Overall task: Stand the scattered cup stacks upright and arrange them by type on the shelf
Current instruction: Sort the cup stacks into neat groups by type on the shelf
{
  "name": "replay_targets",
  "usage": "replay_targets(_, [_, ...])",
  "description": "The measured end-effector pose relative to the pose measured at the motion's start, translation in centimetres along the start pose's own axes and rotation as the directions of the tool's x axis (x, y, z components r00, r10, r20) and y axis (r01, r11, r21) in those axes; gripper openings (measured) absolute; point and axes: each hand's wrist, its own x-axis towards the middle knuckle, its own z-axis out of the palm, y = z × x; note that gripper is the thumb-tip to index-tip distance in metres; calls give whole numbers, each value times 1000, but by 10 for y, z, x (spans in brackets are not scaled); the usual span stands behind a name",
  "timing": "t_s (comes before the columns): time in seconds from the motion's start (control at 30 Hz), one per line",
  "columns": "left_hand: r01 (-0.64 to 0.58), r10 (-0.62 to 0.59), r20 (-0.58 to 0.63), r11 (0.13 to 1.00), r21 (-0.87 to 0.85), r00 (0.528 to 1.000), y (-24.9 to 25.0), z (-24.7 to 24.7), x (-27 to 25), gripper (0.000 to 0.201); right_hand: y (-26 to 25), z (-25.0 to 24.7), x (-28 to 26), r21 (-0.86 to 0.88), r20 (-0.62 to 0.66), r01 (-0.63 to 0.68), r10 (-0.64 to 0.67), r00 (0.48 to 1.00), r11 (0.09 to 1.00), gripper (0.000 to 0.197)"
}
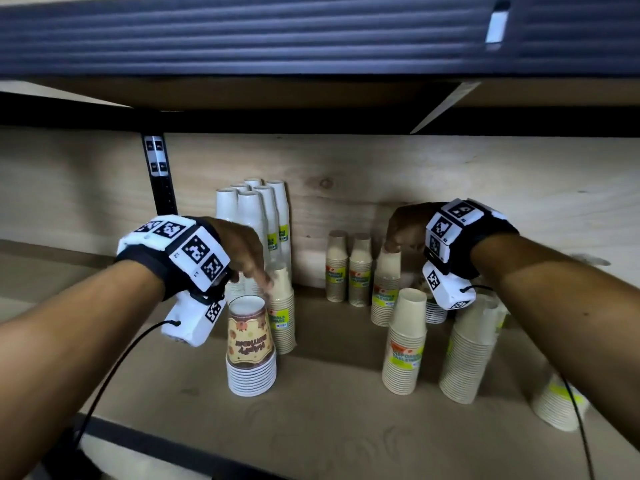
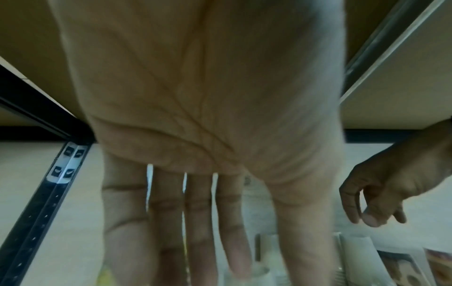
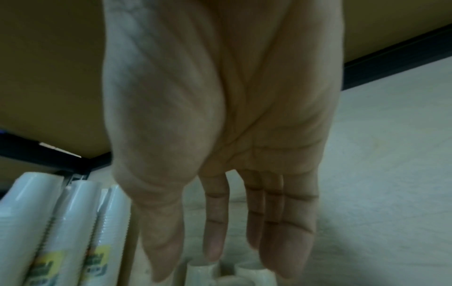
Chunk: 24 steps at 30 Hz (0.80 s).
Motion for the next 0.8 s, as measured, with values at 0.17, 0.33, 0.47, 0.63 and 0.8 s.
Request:
replay_targets(0.17, [3, 9, -195, 998, 57, 981, 16, -11, 12, 54, -17, -4, -56, 147, 90, -34, 21, 996, 989, 43])
replay_targets(0.33, [-80, 102, -165, 988, 132, 981, 27, -5, 34, 62, -19, -10, -95, 268, 304, -60, -25, 952, 962, 40])
replay_targets(0.47, [-105, 130, -88, 963, 247, 988, 30, 1, 51, 50, -17, -4, -110, 256, 374, -47, -54, 926, 966, 36])
replay_targets(0.63, [-162, 192, -97, 954, 251, 977, 26, -3, 55, 42, -18, 4, -108, 212, 442, -61, -40, 896, 975, 36])
replay_targets(0.8, [-218, 237, -118, 964, 153, 964, 35, -11, 66, 35, -18, 1, -98, 259, 401, -70, -41, 915, 963, 23])
